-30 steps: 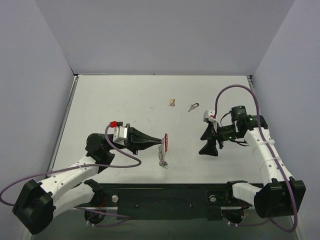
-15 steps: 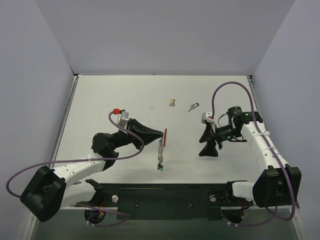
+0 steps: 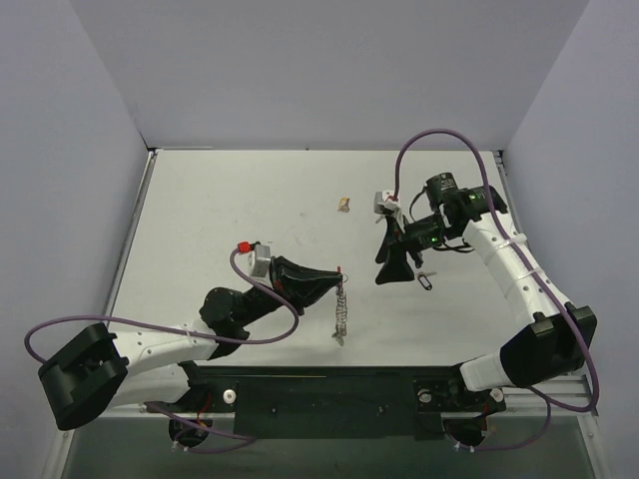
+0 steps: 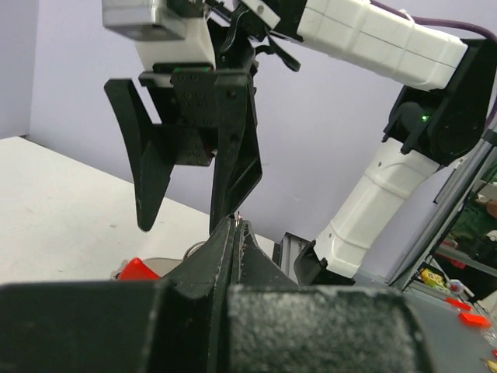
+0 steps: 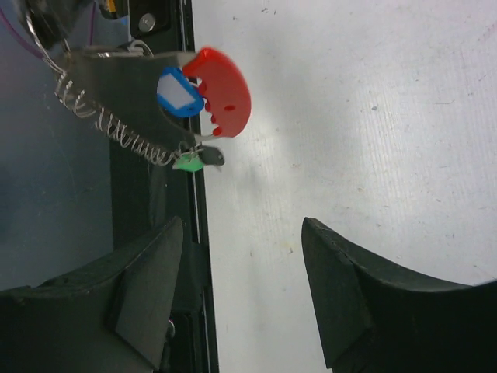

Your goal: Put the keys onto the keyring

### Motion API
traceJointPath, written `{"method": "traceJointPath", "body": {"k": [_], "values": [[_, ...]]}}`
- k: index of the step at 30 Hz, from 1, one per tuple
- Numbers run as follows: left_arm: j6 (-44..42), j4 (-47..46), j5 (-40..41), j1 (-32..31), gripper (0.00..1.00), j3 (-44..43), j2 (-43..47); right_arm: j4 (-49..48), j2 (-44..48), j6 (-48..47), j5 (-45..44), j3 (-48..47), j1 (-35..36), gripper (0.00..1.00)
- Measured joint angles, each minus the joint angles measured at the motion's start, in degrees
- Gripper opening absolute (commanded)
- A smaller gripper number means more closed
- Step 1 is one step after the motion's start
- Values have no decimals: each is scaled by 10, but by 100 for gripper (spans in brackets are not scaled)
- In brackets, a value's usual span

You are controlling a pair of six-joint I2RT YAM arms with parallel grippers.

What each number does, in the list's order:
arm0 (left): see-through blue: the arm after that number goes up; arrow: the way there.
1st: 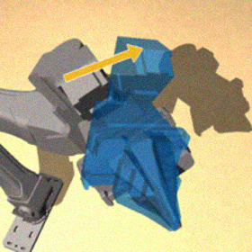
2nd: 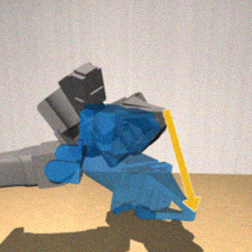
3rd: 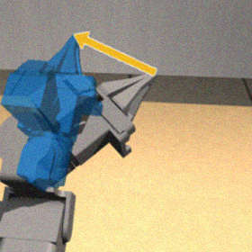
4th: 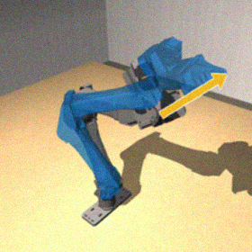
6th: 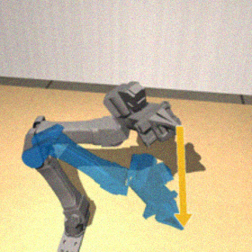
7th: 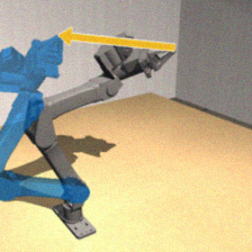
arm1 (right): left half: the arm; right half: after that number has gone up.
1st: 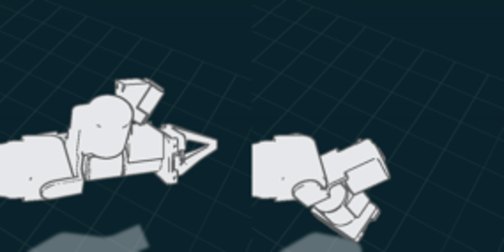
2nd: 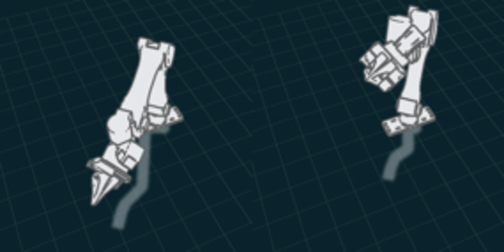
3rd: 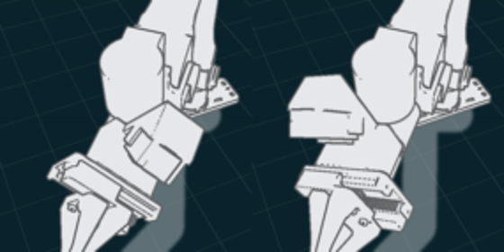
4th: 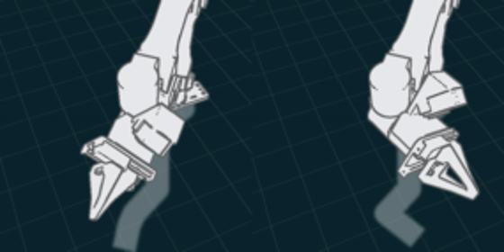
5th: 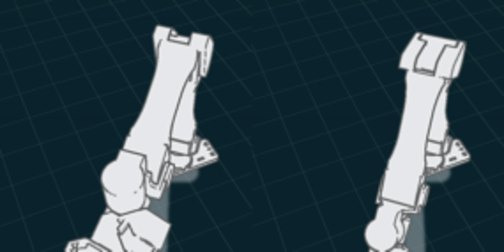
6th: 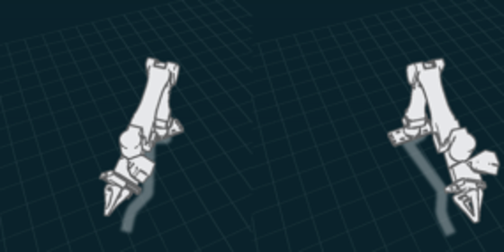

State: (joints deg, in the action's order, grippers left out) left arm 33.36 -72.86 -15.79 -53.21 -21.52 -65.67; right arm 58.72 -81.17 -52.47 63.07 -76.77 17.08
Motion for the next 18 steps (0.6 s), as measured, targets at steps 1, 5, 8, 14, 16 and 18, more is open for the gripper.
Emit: {"method": "traceJointPath", "body": {"k": [1,5,8,14,16,18], "values": [[-9,0,12,-7,0,4,2,-2,0,15,1,-8,1,58],[-43,-1,70,-37,0,22,9,-32,9,99,3,-23,16,57],[-70,-1,107,-54,0,27,9,-87,23,201,-8,-23,42,56],[-119,-2,171,-83,0,28,-6,-209,52,356,-10,-22,94,47],[-134,-2,182,-89,0,28,-11,-234,60,379,2,-22,100,45],[-146,-2,190,-94,0,28,-13,-250,63,390,17,-22,100,44]]}}
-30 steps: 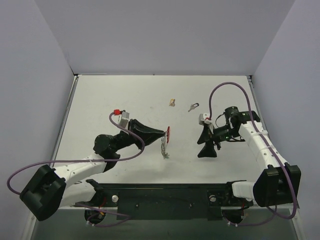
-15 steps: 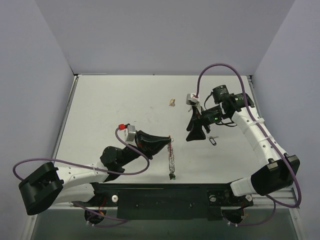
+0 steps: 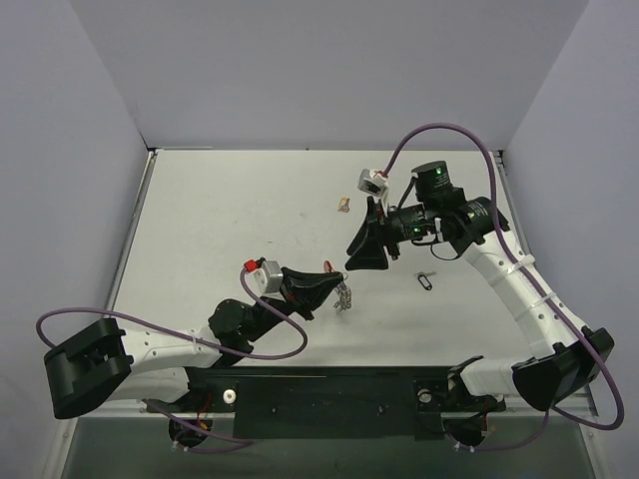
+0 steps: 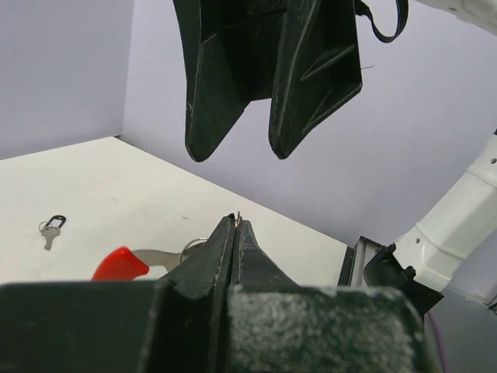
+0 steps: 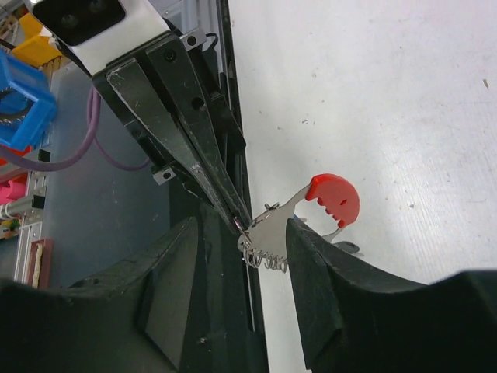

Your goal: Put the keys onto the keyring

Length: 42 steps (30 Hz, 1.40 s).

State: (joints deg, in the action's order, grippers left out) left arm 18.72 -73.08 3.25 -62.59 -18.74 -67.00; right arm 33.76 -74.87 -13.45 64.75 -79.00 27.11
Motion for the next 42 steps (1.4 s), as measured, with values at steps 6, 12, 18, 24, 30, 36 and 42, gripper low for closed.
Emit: {"method": "traceJointPath", "body": {"k": [6,12,18,24,30,36,42], "values": [[-29,0,8,-8,0,0,1,6,0,-28,23,-1,-1,43],[-45,0,8,-13,0,0,16,51,-1,-115,42,-2,-2,43],[-57,0,8,-18,0,0,26,86,-12,-185,58,-2,-1,36],[-62,-1,6,-22,0,0,29,109,-19,-221,66,-2,5,29],[-69,-1,4,-27,0,0,29,117,-19,-238,71,-2,15,25],[-74,-1,2,-31,0,0,29,119,-19,-246,73,-2,26,22],[-75,-1,1,-32,0,0,29,119,-19,-249,73,-2,34,18]]}}
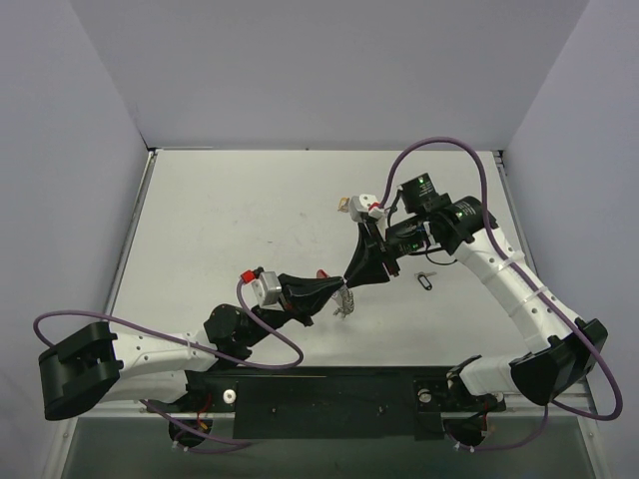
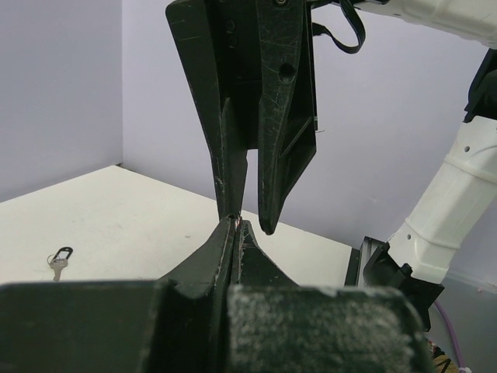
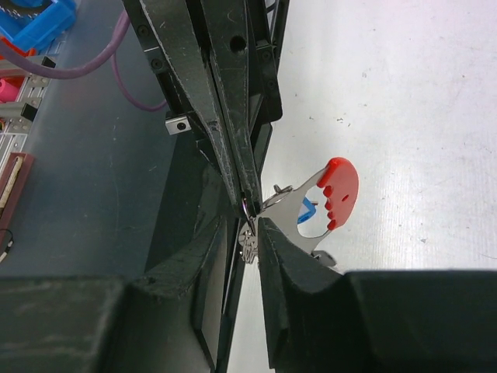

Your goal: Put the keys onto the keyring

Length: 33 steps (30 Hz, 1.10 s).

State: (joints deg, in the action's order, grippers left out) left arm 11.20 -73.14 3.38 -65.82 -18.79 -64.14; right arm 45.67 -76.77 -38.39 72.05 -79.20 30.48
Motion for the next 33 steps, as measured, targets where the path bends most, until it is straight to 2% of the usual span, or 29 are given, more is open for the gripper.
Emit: {"method": "traceJointPath", "body": {"k": [7,13,14,16,18,22,33], "values": [[-6,0,0,-2,0,0,0,0,-1,-8,0,0,5,18],[-10,0,0,-5,0,0,0,0,-4,-10,0,0,7,10],[-10,0,0,-5,0,0,0,0,-4,-11,-1,0,7,5],[-11,0,0,-5,0,0,0,0,-5,-12,-1,0,6,2],[-12,1,1,-5,0,0,1,1,-5,-14,-1,0,6,3],[-12,6,0,-5,0,0,5,2,-5,-14,0,0,6,12],[-13,3,0,-5,0,0,14,6,-6,-18,3,7,7,9]]}}
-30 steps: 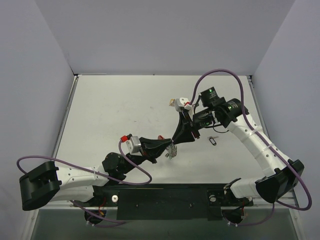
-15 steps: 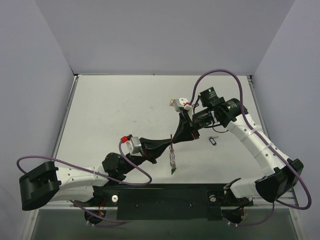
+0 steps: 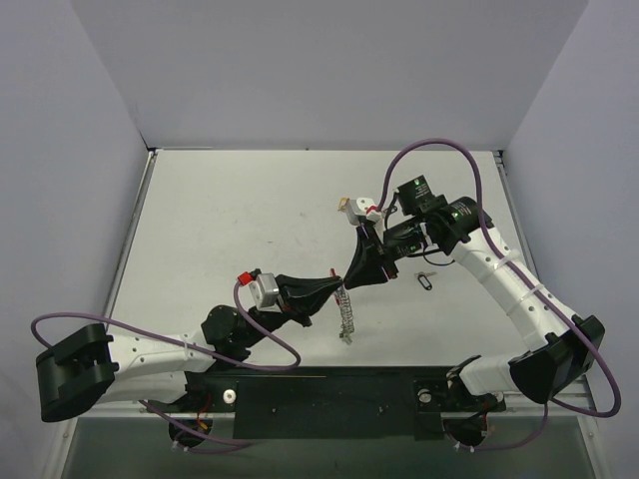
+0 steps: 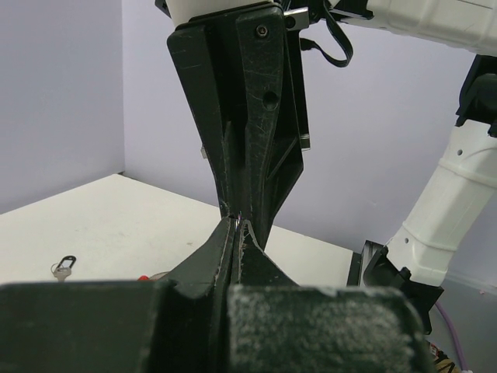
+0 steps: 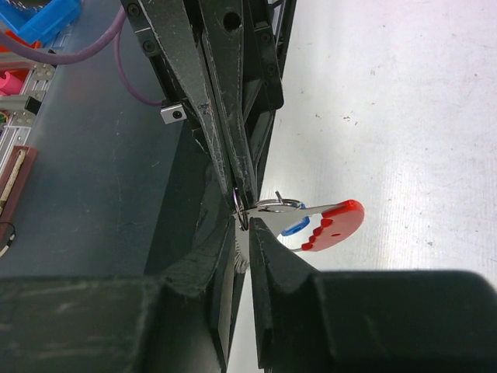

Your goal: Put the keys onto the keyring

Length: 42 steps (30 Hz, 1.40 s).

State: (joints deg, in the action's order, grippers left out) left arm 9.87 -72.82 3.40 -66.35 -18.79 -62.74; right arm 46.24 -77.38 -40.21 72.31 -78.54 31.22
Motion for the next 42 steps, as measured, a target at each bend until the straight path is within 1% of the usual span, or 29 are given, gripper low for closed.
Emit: {"method": "traceJointPath", "body": {"k": [5,7,8,15,21,22,23,24,25,26,27,29,33,36,39,42], "values": [[0,0,0,-2,0,0,0,1,0,0,3,0,0,8],[0,-1,0,-3,0,0,0,2,0,0,4,0,0,4],[0,-1,0,-3,0,0,0,2,0,-1,5,0,0,0],[2,-2,0,-3,0,0,-1,3,0,-4,3,0,0,0],[15,7,8,-3,1,1,-3,3,0,15,-26,0,0,0],[18,8,9,-3,3,1,-3,3,0,19,-31,0,1,0],[21,9,10,-3,10,2,-3,3,0,22,-35,0,2,0],[25,9,11,-3,13,3,-2,3,0,25,-39,0,3,0],[28,10,12,-3,21,4,-2,3,0,27,-42,0,4,0],[33,10,14,-3,25,5,0,3,0,28,-44,0,6,0],[37,10,15,-3,32,7,3,3,0,30,-47,0,8,0],[44,9,20,-3,39,13,16,8,0,32,-59,0,7,0],[56,5,23,-3,45,16,59,13,0,33,-84,0,7,0],[58,26,24,-3,47,16,98,19,0,32,-97,0,8,0],[54,88,23,-3,49,15,146,34,0,19,-119,0,14,0],[37,216,23,-3,50,-12,193,57,0,2,-137,-1,23,0]]}}
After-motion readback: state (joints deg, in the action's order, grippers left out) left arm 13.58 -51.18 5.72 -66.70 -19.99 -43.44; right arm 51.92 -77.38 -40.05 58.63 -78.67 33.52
